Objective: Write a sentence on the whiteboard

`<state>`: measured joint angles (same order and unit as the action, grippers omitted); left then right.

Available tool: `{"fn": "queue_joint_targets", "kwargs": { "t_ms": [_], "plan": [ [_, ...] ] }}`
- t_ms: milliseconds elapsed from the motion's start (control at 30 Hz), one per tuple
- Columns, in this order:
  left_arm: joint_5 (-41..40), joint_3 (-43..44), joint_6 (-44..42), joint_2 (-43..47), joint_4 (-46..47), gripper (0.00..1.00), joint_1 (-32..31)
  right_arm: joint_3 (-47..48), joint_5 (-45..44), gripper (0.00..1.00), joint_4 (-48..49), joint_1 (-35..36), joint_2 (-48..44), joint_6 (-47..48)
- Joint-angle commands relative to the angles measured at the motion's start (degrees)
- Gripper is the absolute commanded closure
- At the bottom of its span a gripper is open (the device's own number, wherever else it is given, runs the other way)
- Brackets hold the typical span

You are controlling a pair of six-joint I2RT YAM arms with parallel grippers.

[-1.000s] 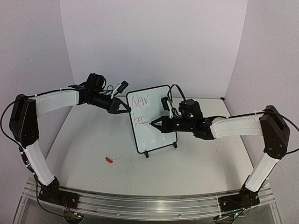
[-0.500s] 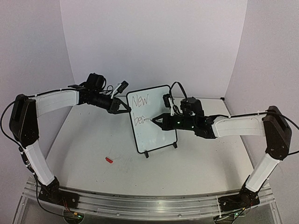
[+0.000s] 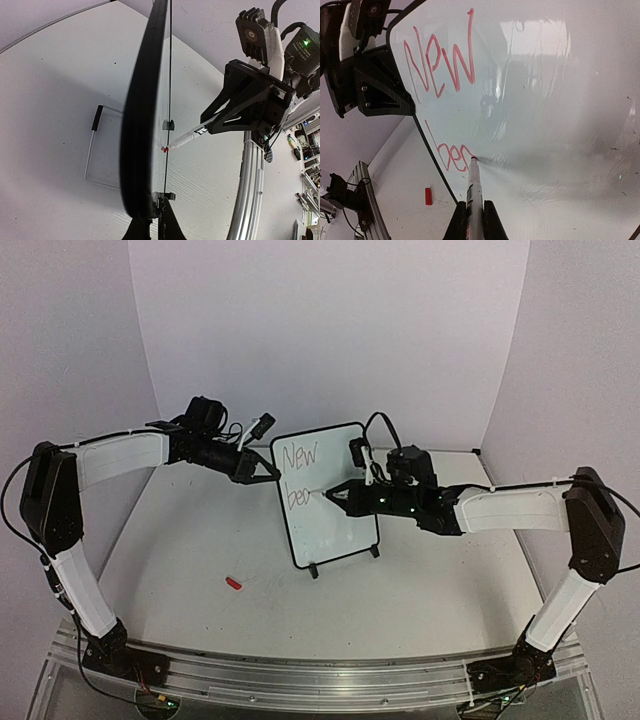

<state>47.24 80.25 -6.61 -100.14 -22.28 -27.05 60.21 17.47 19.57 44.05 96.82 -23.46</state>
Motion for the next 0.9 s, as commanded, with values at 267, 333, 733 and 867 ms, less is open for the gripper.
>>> {"fn": "queue_joint_targets", "kwargs": {
  "t_ms": [267, 333, 733, 867],
  "plan": [
    [-1.16, 1.14, -2.31, -0.23, -2.86, 1.0, -1.71, -4.47, 0.32, 1.0, 2.08, -0.34, 0.16, -2.12],
    [-1.19, 1.14, -2.33, -0.23, -2.88, 1.0, -1.69, -4.81, 0.92, 1.0, 2.27, -0.3, 0.61, -2.29],
    [-1.2, 1.18, -2.3, -0.39, -2.88, 1.0, -1.69, -1.53, 4.18, 1.0, 4.88, 0.86, 3.09, -2.97],
    [-1.26, 1.14, -2.38, -0.29, -2.85, 1.0, -1.71, -2.43, 5.61, 1.0, 8.9, 0.86, 0.04, -4.54]
  ]
}}
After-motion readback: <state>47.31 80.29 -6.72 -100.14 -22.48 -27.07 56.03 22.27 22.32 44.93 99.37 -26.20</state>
